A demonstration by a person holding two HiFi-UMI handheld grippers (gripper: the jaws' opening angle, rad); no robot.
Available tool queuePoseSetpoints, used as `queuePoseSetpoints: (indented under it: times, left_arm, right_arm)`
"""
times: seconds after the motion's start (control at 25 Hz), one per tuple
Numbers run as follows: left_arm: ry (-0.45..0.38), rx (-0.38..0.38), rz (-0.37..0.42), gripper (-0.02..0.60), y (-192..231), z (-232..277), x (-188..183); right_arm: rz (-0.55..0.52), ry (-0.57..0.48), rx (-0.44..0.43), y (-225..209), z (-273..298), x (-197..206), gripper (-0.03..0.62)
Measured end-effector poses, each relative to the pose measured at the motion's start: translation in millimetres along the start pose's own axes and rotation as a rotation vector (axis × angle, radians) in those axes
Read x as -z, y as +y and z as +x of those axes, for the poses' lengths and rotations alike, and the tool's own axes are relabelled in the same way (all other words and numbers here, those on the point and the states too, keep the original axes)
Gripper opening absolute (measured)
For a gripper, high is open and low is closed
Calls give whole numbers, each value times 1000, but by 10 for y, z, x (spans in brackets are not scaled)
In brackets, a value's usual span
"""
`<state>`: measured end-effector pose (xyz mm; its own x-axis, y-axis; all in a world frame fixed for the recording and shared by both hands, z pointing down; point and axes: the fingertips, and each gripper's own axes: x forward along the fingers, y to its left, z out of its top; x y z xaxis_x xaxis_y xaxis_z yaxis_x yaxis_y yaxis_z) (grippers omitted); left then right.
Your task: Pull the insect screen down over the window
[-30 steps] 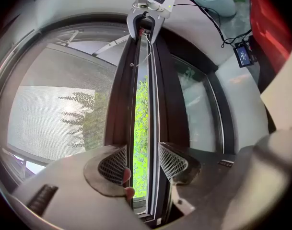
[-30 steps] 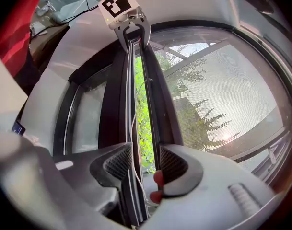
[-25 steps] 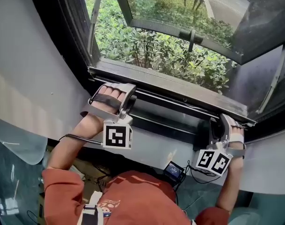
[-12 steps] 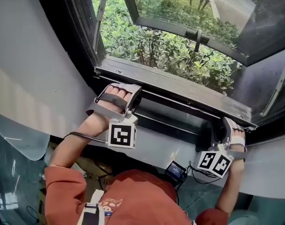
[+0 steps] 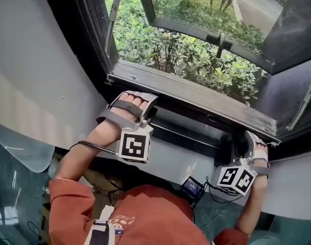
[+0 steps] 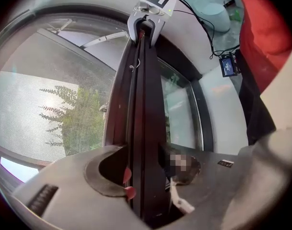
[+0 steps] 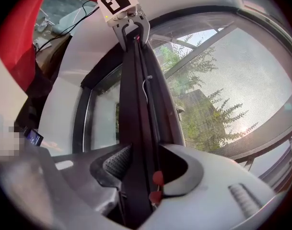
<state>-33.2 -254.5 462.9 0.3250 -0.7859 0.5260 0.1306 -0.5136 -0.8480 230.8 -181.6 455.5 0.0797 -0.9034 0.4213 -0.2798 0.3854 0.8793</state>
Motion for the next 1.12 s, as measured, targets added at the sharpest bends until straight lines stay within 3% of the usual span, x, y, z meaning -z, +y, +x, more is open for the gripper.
queuePoseSetpoints:
  times: [0.12,0.32,0.56,1.12]
  left_arm:
    - [-23,40,-22,189,-12,-15,-28]
    - [19,-19,12,190,81,-21,39]
    - [33,-10,21,178,81,80,16]
    - [-40,-118,3,181,136,61,-4]
  right_arm:
    - [-30,46,-22,47,4,11,183]
    - [-40,63,-66,70,6,-12,183]
    - [-60,83,-32,27,85,12,179]
    - [-31,21,38,-10,67,10,179]
